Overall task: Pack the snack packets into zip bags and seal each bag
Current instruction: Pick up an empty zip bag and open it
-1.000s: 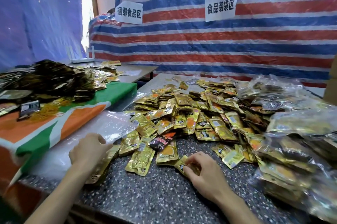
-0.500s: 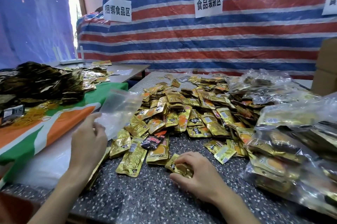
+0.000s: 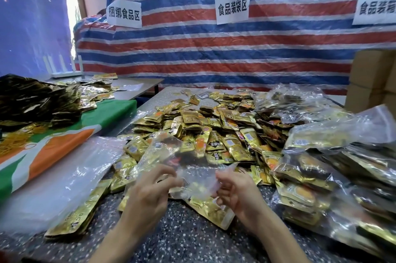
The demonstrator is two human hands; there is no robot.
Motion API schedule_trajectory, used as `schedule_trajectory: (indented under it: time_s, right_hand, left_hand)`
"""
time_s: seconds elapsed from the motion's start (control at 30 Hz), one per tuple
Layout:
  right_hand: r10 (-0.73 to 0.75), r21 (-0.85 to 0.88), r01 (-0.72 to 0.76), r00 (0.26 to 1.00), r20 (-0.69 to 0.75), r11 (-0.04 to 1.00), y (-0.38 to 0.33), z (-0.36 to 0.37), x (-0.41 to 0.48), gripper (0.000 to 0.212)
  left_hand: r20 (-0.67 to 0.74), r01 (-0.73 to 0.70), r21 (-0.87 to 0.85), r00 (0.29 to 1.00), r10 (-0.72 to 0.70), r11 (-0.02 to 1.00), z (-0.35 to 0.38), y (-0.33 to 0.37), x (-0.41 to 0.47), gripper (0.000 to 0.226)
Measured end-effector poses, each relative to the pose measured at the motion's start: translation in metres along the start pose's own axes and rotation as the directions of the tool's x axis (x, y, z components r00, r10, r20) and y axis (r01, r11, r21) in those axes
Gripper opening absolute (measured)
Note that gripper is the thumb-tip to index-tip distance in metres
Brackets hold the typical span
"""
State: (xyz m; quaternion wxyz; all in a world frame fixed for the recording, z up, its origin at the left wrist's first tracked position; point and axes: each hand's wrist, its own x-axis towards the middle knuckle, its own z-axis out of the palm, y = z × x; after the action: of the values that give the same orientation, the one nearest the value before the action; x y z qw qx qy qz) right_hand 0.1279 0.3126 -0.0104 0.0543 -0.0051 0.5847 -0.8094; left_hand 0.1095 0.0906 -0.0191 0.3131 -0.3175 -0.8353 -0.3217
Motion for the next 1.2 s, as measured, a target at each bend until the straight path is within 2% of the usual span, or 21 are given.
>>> schedule_trajectory:
  time_s: [0.1,0.2,0.3,0.37,0.4,0.47,0.6,0.73,0.83,0.9,0.93,1.0,1.07,1.13,1.2]
  right_hand:
    - [-0.013,-0.008,0.014,0.997,0.073,1.000,-0.006,-0.002,-0.004,0.013]
    - [-0.054,-0.026,0.056,0.997,0.061,0.998,-0.008,-0.002,-0.005,0.011]
    - [-0.101,-0.056,0.104,0.994,0.048,0.993,-0.006,0.000,-0.006,0.015]
    - [-0.136,-0.083,0.141,0.988,0.069,0.986,-0.006,0.002,-0.008,0.015]
    - [-0.151,-0.103,0.160,0.985,0.086,0.982,-0.005,0.004,-0.008,0.015]
    - [-0.183,-0.159,0.196,0.979,0.095,0.968,-0.004,0.007,-0.010,0.018]
    - [-0.236,-0.249,0.241,0.970,0.051,0.938,-0.011,0.007,-0.014,0.049]
    - [-0.274,-0.351,0.284,0.959,0.078,0.892,-0.028,0.010,-0.025,0.031]
    - [-0.252,-0.411,0.235,0.968,0.015,0.881,-0.042,0.008,-0.028,0.033]
    - [-0.224,-0.512,0.165,0.973,-0.056,0.843,-0.052,0.005,-0.031,0.034]
    - [-0.230,-0.567,0.142,0.970,-0.085,0.811,-0.057,0.002,-0.033,0.032]
    - [-0.269,-0.637,0.133,0.955,-0.121,0.759,-0.067,-0.002,-0.037,0.027]
    - [-0.257,-0.638,0.128,0.960,-0.113,0.759,-0.076,-0.004,-0.039,0.032]
    - [-0.167,-0.540,0.123,0.985,-0.033,0.833,-0.085,-0.001,-0.042,0.038]
    - [-0.074,-0.403,0.111,0.992,0.105,0.909,-0.090,-0.002,-0.038,0.044]
  left_hand:
    - [0.040,0.056,-0.043,0.998,-0.055,0.997,0.003,0.000,-0.002,0.030]
    - [0.122,0.218,-0.155,0.972,-0.200,0.963,0.003,0.006,-0.002,0.023]
    - [0.188,0.391,-0.387,0.920,-0.343,0.835,-0.001,0.020,0.005,0.024]
    - [0.288,0.479,-0.499,0.878,-0.383,0.722,-0.002,0.033,0.014,0.031]
    - [0.368,0.524,-0.501,0.849,-0.379,0.689,-0.002,0.040,0.019,0.038]
    - [0.492,0.559,-0.441,0.805,-0.332,0.702,-0.002,0.051,0.025,0.046]
    - [0.538,0.540,-0.403,0.793,-0.286,0.739,-0.004,0.057,0.035,0.019]
    - [0.554,0.596,-0.426,0.767,-0.325,0.680,-0.011,0.057,0.041,0.023]
    - [0.507,0.644,-0.484,0.758,-0.410,0.592,-0.013,0.061,0.044,0.023]
    - [0.413,0.664,-0.547,0.744,-0.526,0.510,-0.018,0.058,0.048,0.027]
    - [0.342,0.653,-0.568,0.741,-0.577,0.501,-0.022,0.055,0.050,0.027]
    - [0.188,0.605,-0.567,0.756,-0.627,0.559,-0.029,0.052,0.052,0.025]
    - [0.047,0.526,-0.523,0.803,-0.594,0.671,-0.032,0.054,0.052,0.024]
    - [-0.036,0.427,-0.523,0.854,-0.520,0.737,-0.031,0.060,0.053,0.025]
    - [-0.059,0.366,-0.551,0.880,-0.472,0.750,-0.026,0.058,0.057,0.024]
